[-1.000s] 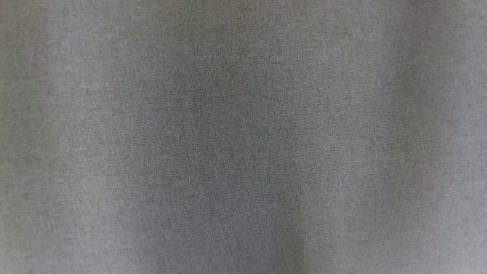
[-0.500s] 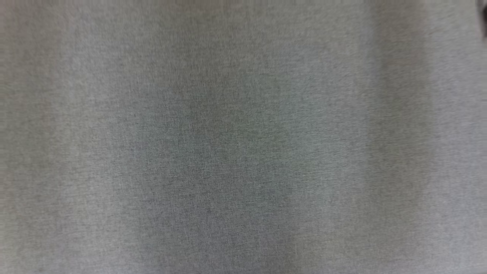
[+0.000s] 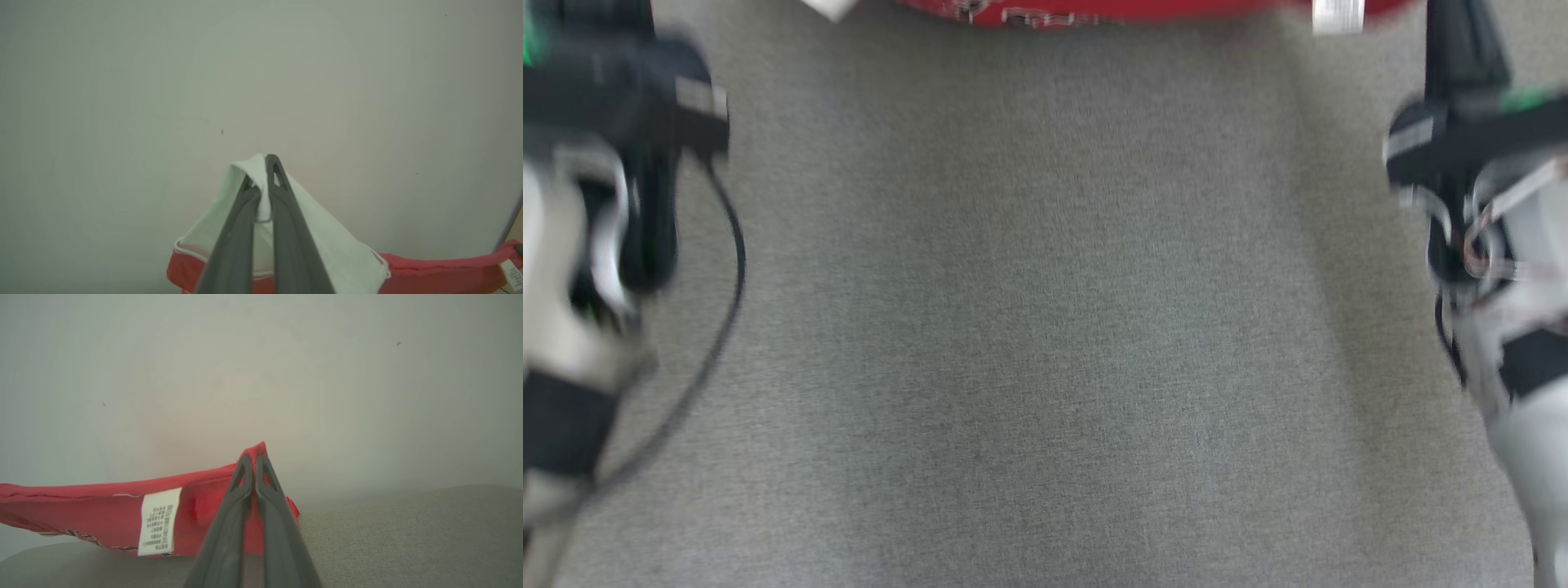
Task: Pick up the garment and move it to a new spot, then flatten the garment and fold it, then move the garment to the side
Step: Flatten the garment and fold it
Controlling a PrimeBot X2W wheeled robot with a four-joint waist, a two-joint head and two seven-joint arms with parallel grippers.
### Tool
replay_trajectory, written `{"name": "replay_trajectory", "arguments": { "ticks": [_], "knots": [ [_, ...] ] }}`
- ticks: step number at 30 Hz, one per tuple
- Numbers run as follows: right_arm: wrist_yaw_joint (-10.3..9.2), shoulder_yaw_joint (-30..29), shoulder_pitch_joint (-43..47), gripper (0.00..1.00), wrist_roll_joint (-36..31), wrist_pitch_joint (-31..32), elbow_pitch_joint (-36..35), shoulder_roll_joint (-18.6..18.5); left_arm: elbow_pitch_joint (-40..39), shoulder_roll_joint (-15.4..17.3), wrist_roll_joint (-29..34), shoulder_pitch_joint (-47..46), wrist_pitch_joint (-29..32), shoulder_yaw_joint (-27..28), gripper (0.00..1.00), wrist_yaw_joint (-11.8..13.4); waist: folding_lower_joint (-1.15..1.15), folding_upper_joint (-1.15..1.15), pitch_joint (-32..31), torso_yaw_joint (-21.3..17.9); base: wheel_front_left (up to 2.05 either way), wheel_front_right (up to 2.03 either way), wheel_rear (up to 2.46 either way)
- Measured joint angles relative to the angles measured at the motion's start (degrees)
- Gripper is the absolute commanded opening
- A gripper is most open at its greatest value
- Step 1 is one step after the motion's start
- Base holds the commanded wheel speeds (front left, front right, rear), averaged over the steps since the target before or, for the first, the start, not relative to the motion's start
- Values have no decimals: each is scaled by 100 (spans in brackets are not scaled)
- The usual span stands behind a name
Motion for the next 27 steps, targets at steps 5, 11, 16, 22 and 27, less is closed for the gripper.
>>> {"name": "replay_trajectory", "arguments": {
  "ticks": [5, 11, 16, 22, 27],
  "knots": [
    [0, -289, 996, 0, -4, 102, -511, -58, -816, 82, -24, 1198, -1, 158, 0, 352, 0, 0, -217, 58, 0, 0, 0],
    [0, -815, 2282, 0, -200, 359, -1247, 97, -1625, -26, -81, 2733, -1, 450, 0, 676, 0, -1, -479, 119, 0, 0, 0],
    [0, -1233, 3260, 0, -417, 616, -1713, 398, -1827, -343, -43, 3981, 0, 644, 0, 723, 1, 0, -660, 129, 0, 0, 0],
    [0, -1726, 4383, 0, -644, 843, -2102, 748, -1756, -847, 93, 5130, -1, 999, 0, 546, 0, 0, -866, 173, 0, 0, 0],
    [1, -2106, 5132, 0, -716, 987, -2338, 982, -1624, -1191, 240, 5799, 0, 1196, 0, 359, 1, 0, -1025, 240, 0, 0, 0]
  ]
}}
